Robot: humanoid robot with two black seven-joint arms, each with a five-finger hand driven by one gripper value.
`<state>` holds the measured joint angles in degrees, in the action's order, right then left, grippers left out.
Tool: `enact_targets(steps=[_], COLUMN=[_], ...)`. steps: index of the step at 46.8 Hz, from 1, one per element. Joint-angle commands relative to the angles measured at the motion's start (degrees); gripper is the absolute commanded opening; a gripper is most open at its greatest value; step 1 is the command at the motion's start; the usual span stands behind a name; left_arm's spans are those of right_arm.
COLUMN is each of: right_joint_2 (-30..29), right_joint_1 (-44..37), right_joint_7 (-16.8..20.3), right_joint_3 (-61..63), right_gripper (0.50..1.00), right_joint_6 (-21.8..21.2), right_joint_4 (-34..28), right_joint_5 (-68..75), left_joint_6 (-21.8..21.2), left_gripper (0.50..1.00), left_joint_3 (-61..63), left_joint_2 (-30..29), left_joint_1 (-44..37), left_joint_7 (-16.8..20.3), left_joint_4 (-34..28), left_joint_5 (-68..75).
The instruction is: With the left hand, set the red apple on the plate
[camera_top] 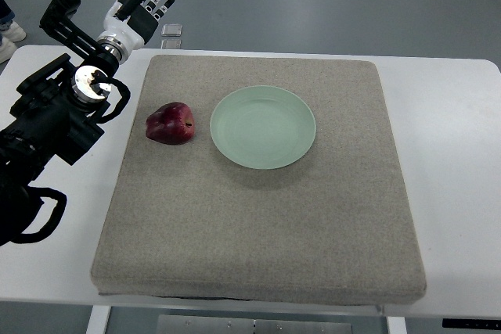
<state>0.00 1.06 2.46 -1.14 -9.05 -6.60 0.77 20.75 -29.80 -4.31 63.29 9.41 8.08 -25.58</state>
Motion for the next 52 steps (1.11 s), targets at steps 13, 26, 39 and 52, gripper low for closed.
enact_targets(steps=[13, 26, 39, 52], right_joint_2=[0.0, 0.0, 0.0, 0.0], right_joint_1=[0.0, 0.0, 0.0, 0.0], right_joint_7=[0.0, 0.0, 0.0, 0.0], right_joint_3=[0.0, 0.0, 0.0, 0.0], right_gripper=[0.932, 0.93, 0.932, 0.93], right_joint_6=[-0.01, -0.01, 0.08, -0.01], right_joint_4=[0.0, 0.0, 0.0, 0.0], right_joint_5=[0.02, 0.02, 0.02, 0.02], left_joint_6=[-1.5, -1.76, -1.94, -3.96], left_gripper=[0.994, 0.992, 0.992, 0.992], left_joint_3=[0.26, 1.14, 7.47, 11.78], left_joint_2=[-0.08, -0.52, -5.61, -12.82], left_joint_1=[-0.01, -0.18, 0.26, 1.14], left_joint_7=[2.55, 2.55, 2.28, 2.28], left_joint_4=[0.09, 1.41, 8.25, 17.49], left_joint_5=[0.62, 0.97, 7.2, 21.69])
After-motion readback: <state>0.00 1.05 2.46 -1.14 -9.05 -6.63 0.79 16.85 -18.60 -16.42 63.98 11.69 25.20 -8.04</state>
